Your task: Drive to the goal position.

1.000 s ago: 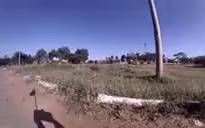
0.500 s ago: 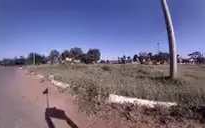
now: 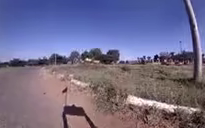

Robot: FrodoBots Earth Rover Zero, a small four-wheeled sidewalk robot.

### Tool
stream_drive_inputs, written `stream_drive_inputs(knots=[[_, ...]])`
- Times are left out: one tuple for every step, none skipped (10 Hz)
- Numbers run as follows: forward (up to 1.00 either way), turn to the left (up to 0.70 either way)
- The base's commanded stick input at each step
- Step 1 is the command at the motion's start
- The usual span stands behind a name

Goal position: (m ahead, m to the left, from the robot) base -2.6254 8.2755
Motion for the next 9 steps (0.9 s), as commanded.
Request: stream_drive_inputs(knots=[[0.0,0.7],[0.0,0.7],[0.0,0.7],[0.0,0.7],[0.0,0.7],[0.0,0.7],[0.0,0.7],[0.0,0.7],[0.0,0.7]])
